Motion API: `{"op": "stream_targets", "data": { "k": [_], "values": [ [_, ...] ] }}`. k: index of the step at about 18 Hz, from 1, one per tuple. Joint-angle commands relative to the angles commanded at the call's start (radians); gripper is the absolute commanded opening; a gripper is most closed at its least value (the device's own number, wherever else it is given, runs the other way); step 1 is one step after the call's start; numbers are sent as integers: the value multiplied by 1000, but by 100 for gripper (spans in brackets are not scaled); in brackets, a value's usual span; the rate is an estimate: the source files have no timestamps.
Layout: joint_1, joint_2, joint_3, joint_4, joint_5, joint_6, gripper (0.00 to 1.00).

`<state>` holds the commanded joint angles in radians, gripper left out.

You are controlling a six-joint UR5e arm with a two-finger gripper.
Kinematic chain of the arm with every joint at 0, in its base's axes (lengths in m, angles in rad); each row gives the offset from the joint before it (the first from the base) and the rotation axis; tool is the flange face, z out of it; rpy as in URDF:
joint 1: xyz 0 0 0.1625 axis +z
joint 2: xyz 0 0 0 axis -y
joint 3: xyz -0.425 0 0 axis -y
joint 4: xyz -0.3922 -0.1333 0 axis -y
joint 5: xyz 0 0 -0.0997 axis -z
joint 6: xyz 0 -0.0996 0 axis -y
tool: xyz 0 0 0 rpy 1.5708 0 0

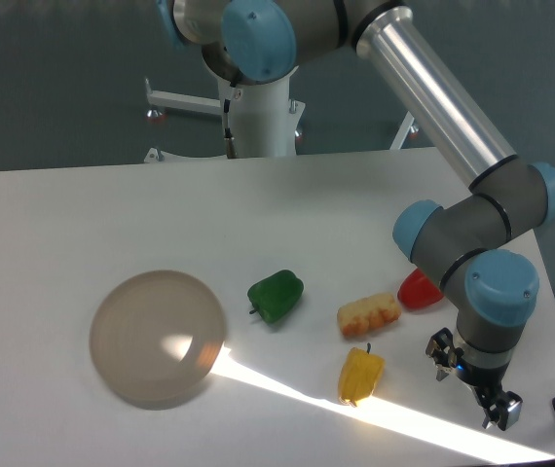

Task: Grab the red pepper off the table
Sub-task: 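Move the gripper over the small red pepper and lower it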

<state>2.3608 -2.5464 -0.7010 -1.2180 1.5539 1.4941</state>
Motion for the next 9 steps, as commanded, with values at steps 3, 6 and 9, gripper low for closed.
{"op": "stream_targets", "data": {
  "k": [3,6,9],
  "values": [
    [0,5,-3,-2,0,-2,100],
    [-2,20,-14,-3,2,-6,100],
    [-3,58,-60,-9,3,-32,100]
  ]
}}
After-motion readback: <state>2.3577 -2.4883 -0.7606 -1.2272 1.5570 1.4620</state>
